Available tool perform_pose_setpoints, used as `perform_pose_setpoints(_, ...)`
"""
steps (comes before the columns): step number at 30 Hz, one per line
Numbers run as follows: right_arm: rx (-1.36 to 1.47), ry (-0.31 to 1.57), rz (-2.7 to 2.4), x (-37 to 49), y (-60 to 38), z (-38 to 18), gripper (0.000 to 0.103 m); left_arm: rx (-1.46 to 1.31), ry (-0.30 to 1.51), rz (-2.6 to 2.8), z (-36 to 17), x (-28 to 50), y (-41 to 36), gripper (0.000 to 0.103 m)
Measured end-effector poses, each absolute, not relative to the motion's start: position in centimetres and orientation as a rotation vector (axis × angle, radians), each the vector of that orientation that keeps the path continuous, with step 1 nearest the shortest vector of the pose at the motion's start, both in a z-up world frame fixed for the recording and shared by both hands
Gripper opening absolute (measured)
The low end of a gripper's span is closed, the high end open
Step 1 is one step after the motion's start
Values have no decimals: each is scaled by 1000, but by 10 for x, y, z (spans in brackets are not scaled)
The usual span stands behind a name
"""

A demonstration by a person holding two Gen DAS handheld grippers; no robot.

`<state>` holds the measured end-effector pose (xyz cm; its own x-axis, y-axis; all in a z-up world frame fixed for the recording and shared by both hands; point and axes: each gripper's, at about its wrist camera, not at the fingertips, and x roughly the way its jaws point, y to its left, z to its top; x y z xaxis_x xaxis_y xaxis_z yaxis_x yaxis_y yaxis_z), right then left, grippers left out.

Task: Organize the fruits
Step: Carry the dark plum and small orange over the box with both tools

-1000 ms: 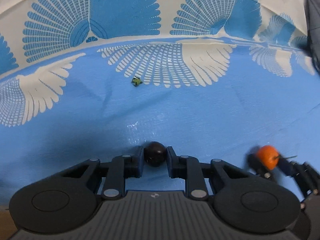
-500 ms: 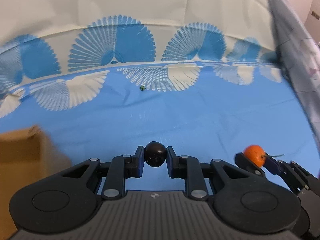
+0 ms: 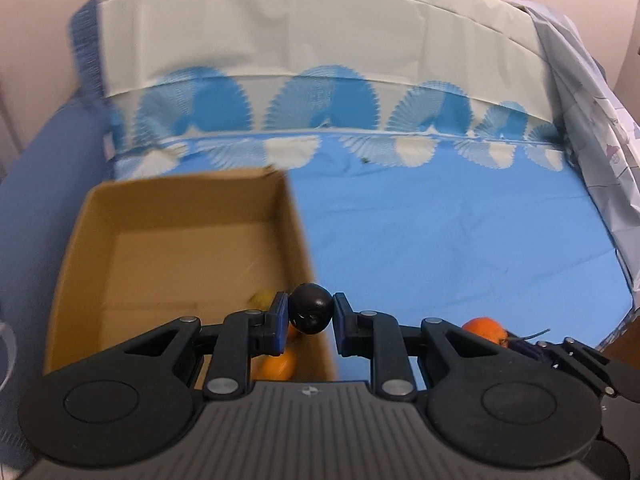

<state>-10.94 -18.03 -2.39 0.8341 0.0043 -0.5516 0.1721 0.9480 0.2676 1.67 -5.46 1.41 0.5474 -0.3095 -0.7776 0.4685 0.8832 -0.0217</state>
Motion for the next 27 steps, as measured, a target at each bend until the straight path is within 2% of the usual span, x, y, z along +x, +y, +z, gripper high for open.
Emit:
perform_pose_setpoints(13,230,635,106,-154,-68,-2,40,125,912,-326,21,-49,72,25)
perform_pose_setpoints(27,174,631,137,-163,-40,8,40,66,923,-278,25,-64,102,25)
